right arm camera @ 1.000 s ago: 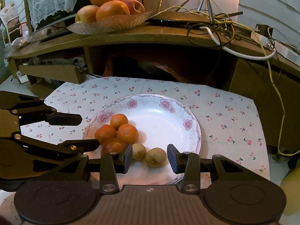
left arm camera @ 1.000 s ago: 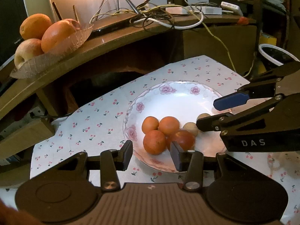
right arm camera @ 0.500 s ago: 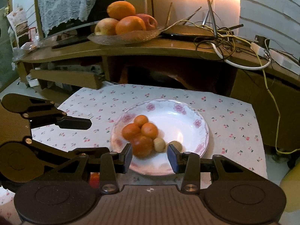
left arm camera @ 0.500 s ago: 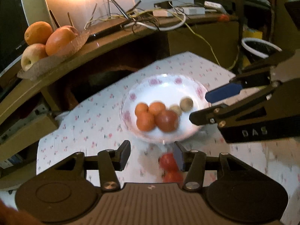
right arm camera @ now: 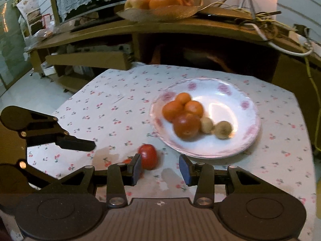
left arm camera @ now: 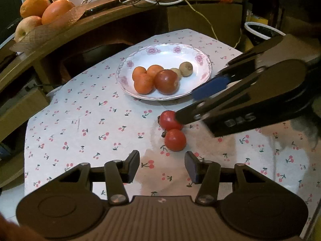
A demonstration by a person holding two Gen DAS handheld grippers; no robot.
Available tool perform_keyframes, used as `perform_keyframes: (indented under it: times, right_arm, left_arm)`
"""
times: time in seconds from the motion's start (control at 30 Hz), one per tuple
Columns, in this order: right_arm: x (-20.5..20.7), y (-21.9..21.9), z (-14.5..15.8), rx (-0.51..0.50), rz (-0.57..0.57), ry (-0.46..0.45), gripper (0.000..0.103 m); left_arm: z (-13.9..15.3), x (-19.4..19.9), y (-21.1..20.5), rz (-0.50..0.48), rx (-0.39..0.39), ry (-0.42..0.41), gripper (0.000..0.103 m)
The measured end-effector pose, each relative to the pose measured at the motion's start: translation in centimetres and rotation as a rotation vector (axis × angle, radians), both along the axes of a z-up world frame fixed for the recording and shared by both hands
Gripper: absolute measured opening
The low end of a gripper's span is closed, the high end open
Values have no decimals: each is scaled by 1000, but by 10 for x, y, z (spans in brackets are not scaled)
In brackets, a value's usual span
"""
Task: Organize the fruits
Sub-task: 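Move both open tools back to the red tomatoes on the cloth, then grasp a red tomato with the left tool while the right tool grasps another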
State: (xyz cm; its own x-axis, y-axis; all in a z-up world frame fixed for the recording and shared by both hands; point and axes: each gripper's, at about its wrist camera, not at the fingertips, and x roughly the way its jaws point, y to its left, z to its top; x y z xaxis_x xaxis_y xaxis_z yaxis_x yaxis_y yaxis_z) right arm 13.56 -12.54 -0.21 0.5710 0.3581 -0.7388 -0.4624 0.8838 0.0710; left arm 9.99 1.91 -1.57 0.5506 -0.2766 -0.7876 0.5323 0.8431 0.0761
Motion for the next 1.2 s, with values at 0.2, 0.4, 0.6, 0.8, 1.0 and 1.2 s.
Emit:
perform_keyframes:
  times: [0.2,0.4,0.6,0.8,1.0,1.2]
  right_arm:
    - [14,12,-15,27,4,55,41]
    - [27,12,-21,80,-8,114,37]
    - [32,-9,-19,142,-54,191,26]
    - [26,-15,-18,127,-52,196,26]
    - [32,-5,-22,89,-18,193,27]
    - [27,-17,-19,82,-17,200,26]
  left_arm:
    - [-3,0,-1,-5,-12,8,55]
    - [-5,5,-7,-3,-20,15,55]
    - [-12,9,-15,-25,-21,23,55]
    - [-17,17,-26,-20,-23,17,55]
    - [-23,23,-31,-10,-14,16,53]
    - [-22,24,-29,8,-47,38,37]
